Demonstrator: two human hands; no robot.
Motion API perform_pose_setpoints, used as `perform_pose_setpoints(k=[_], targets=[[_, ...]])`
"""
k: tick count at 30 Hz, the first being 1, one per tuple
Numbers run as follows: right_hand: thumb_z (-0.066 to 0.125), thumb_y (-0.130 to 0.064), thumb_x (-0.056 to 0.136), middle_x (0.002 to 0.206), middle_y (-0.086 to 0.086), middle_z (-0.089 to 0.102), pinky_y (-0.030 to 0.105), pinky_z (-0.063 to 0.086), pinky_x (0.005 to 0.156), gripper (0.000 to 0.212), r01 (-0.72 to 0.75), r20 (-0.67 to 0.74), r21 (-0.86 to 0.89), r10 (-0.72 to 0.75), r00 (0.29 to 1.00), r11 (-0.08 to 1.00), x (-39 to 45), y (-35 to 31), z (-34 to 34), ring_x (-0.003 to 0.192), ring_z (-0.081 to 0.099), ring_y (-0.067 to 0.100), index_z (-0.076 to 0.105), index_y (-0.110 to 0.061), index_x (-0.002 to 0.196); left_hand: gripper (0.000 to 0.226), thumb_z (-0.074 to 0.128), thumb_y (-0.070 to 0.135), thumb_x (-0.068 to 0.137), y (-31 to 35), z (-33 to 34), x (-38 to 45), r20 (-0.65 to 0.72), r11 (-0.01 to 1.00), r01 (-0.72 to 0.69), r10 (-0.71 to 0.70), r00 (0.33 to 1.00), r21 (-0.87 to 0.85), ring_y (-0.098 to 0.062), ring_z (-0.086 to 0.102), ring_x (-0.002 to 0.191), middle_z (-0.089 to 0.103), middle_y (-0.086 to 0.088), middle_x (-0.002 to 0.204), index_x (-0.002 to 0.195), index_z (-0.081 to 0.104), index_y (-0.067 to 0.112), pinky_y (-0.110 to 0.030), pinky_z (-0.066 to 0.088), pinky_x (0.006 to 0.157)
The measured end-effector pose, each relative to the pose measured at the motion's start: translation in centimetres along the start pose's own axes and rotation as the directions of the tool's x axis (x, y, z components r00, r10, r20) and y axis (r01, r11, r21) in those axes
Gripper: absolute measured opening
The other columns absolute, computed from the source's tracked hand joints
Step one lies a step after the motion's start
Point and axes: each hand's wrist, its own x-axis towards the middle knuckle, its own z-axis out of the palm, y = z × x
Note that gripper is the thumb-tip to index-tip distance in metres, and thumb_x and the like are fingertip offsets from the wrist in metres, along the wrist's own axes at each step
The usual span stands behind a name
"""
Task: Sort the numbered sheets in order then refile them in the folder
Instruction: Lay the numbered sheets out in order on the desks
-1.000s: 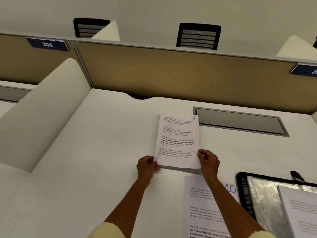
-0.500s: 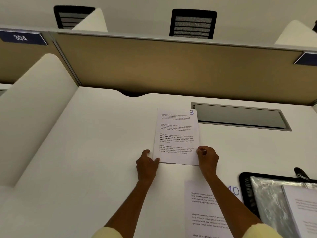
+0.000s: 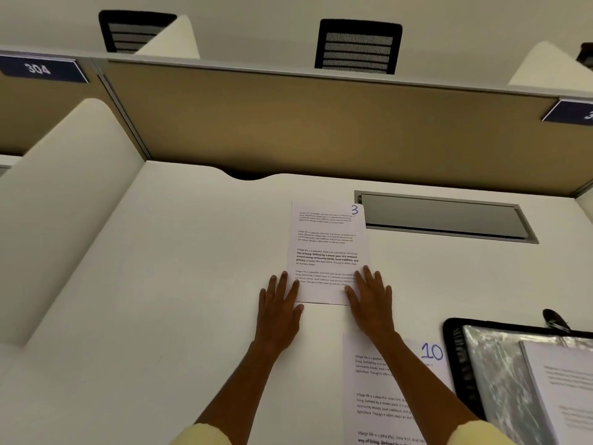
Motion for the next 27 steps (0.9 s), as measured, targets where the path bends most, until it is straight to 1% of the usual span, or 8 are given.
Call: perform_pose_setpoints(k=[2,5,9,12,15,22,25,27], targets=[[0.019,-0.054,0.102,0.167,0.0,0.008,0.048,0.0,0.123,0.065,-0.007,-0.019,0.022,0.007,1.0,1.0,-0.3,-0.4,-0.6,0.154,0.0,0.024,0.019,-0.021,0.158,0.058,0.039,0.038,0.096,0.1,-0.4,0.0,-0.006,1.0,0.0,0.0,1.0,-0.025,-0.034,0.016,0.148,0.02,-0.01,0.161,0.15,0.034,0.018,-0.055,0.02,0.115],[0.025,-0.052,0.103,0.167,0.002,0.007,0.049,-0.001,0.123,0.064,-0.019,-0.06,0.075,0.024,0.998,0.997,-1.0,-0.6,-1.3,0.154,-0.001,0.024,0.015,-0.022,0.159,0.06,0.046,0.036,0.095,0.6,-1.1,-0.1,-0.011,0.999,0.003,-0.004,1.0,-0.038,-0.034,0.016,0.148,0.02,-0.011,0.161,0.15,0.028,0.019,-0.056,0.018,0.113],[0.012,-0.062,0.091,0.167,0.002,0.001,0.052,-0.001,0.122,0.077,-0.028,-0.091,0.054,0.032,0.995,0.998,-3.1,-0.5,-2.1,0.154,-0.003,0.026,0.008,-0.026,0.159,0.063,0.03,0.049,0.097,1.5,-2.3,-1.3,-0.018,1.0,0.012,-0.012,1.0,-0.024,-0.03,0.009,0.149,0.017,-0.009,0.161,0.152,0.027,0.019,-0.054,0.011,0.114],[0.011,-0.067,0.09,0.167,0.003,-0.003,0.055,-0.001,0.121,0.08,-0.037,-0.126,0.041,0.042,0.991,0.999,-5.3,-0.2,-2.4,0.154,-0.004,0.027,0.004,-0.027,0.159,0.071,0.017,0.057,0.095,2.4,-3.2,-3.1,-0.015,1.0,0.01,-0.01,1.0,-0.026,-0.023,-0.005,0.15,0.005,-0.004,0.163,0.155,0.02,0.02,-0.047,0.001,0.118],[0.004,-0.073,0.087,0.167,0.003,-0.004,0.058,0.001,0.119,0.085,-0.029,-0.165,0.022,0.032,0.986,0.999,-7.6,0.1,-2.3,0.154,-0.001,0.03,0.003,-0.028,0.158,0.072,0.018,0.06,0.095,3.4,-3.9,-5.1,-0.017,1.0,-0.003,0.002,1.0,-0.016,-0.025,-0.001,0.151,0.007,-0.004,0.163,0.155,0.022,0.019,-0.049,0.004,0.118],[0.005,-0.076,0.087,0.166,0.001,-0.013,0.063,0.002,0.118,0.085,-0.039,-0.199,-0.034,0.031,0.98,0.999,-13.0,1.5,-2.2,0.153,-0.003,0.031,0.0,-0.031,0.158,0.074,0.019,0.063,0.096,6.0,-4.6,-9.8,0.002,0.999,-0.009,0.009,1.0,0.043,-0.033,0.015,0.148,0.017,-0.011,0.162,0.153,0.027,0.016,-0.058,0.019,0.114],[0.005,-0.077,0.088,0.166,0.003,-0.008,0.064,0.004,0.117,0.085,-0.041,-0.212,-0.049,0.03,0.977,0.998,-15.3,2.2,-2.4,0.153,0.001,0.033,0.006,-0.029,0.159,0.081,0.007,0.069,0.093,7.1,-4.5,-12.2,0.004,0.999,-0.018,0.018,1.0,0.052,-0.03,0.003,0.15,0.006,-0.008,0.163,0.155,0.02,0.019,-0.056,0.011,0.117],[0.005,-0.078,0.088,0.166,0.002,-0.011,0.063,0.0,0.117,0.085,-0.037,-0.215,-0.057,0.024,0.976,0.998,-17.0,2.9,-2.6,0.153,-0.001,0.032,0.003,-0.031,0.158,0.085,-0.002,0.072,0.089,8.0,-4.5,-13.8,0.005,0.997,-0.031,0.031,1.0,0.07,-0.028,-0.007,0.15,-0.003,-0.006,0.163,0.156,0.013,0.022,-0.055,0.005,0.119]])
